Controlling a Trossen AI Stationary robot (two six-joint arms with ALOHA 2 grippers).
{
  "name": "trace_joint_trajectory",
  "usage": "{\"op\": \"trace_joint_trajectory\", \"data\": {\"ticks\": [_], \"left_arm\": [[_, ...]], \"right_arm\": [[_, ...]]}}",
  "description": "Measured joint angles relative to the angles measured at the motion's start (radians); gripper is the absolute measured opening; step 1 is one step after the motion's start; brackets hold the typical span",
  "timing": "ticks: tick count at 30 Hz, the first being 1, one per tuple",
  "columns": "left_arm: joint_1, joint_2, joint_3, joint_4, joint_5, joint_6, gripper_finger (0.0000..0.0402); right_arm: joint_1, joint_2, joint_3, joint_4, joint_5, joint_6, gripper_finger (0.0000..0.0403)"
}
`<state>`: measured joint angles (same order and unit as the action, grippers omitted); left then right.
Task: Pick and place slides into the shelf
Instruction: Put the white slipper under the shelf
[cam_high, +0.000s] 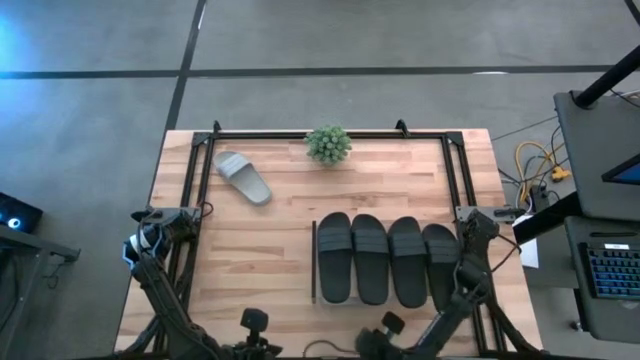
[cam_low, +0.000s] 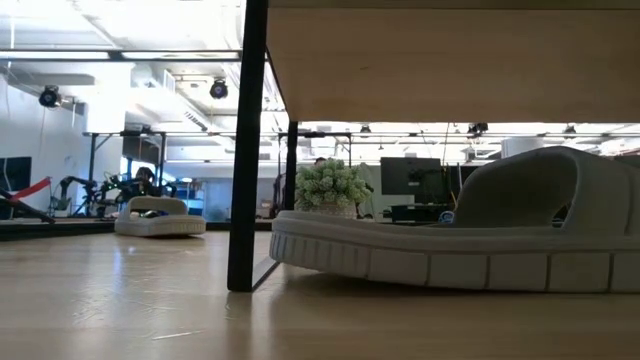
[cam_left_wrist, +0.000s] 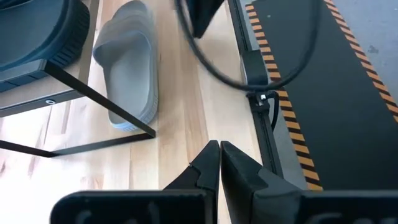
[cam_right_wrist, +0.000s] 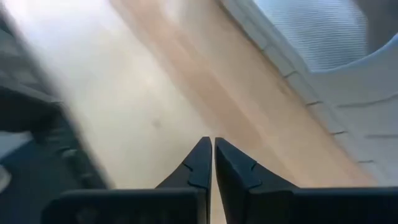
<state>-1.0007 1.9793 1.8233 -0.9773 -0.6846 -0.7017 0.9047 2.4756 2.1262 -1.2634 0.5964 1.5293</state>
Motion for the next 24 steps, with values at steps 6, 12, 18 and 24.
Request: {"op": "trace_joint_trajectory", "data": {"ticks": [6,12,18,24], "left_arm": [[0.006,0.0,0.0,-0.001,0.0,-0.003,0.0],[0.019,0.0,-0.026,-0.058,0.083,-0.123,0.0],[0.015,0.0,-0.088,-0.086,0.142,-0.228,0.0],[0.002,0.001,-0.152,-0.085,0.204,-0.262,0.0]], "right_arm": [[0.046,0.0,0.065,0.047,0.007,0.001,0.0013],[0.059,-0.001,0.08,0.049,0.002,0.065,0.0036],[0.045,-0.001,0.079,0.049,0.005,-0.026,0.0123],[0.033,-0.001,0.079,0.051,-0.022,-0.539,0.0181]]}}
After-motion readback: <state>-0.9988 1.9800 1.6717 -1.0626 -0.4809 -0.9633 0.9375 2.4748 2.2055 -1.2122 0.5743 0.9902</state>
